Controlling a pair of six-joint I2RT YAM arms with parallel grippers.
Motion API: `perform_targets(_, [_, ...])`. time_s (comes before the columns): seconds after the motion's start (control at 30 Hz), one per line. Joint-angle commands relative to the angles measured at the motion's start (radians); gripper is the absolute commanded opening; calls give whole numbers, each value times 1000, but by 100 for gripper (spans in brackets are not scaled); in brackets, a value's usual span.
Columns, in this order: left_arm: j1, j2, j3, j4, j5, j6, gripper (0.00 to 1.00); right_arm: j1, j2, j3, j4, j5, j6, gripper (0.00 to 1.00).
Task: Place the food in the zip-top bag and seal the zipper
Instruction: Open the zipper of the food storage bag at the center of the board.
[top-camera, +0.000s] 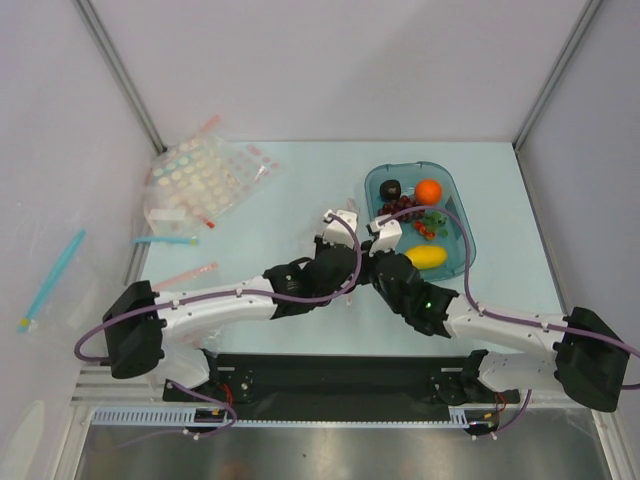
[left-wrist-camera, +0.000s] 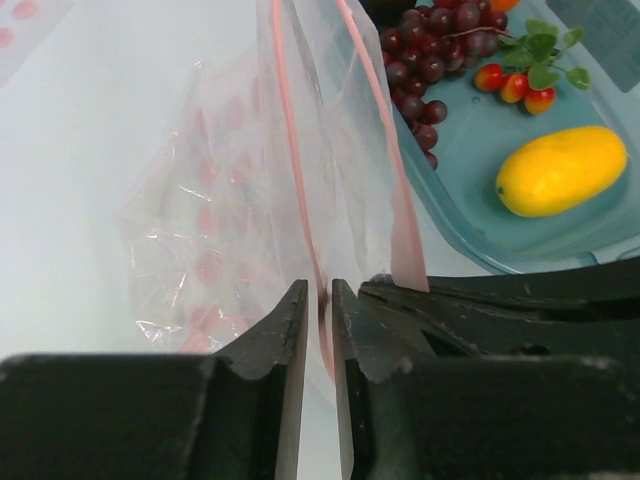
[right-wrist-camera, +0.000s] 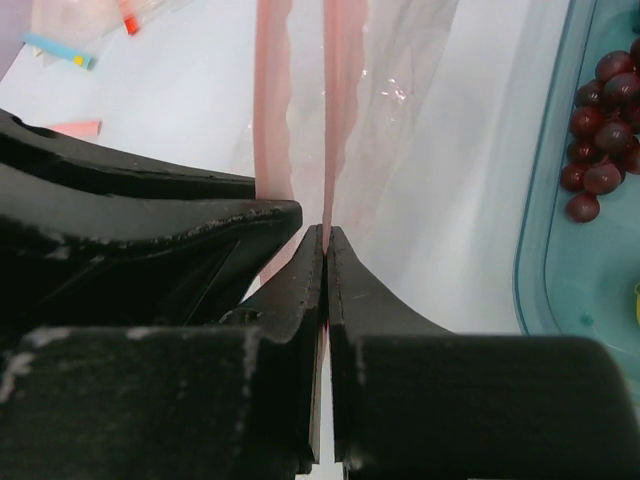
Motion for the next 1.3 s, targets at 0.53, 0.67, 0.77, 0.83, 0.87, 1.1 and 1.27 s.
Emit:
perform_targets(0.53, [10, -85, 154, -310, -24, -33, 0, -177, 6, -10, 21, -180, 120, 0])
perform_targets(0.67, [10, -76, 172, -336, 3, -23, 1, -197, 36, 5, 4, -194, 128, 0])
perform_targets(0.77, [10, -41, 177, -337, -29, -22, 5, -195, 26, 4, 9, -205, 128, 0])
perform_targets(0.83, [11, -18, 183, -336, -57, -22, 6, -194, 19, -4, 15, -210, 128, 0])
perform_targets(0.87, [10, 11, 186, -334, -66, -22, 6, -195, 11, -8, 18, -214, 129, 0])
perform_targets(1.1, [11, 120, 237, -366, -121, -19, 11, -195, -10, -13, 16, -226, 131, 0])
perform_targets(1.27, [11, 129, 241, -370, -126, -20, 24, -195, -20, -16, 15, -226, 135, 0])
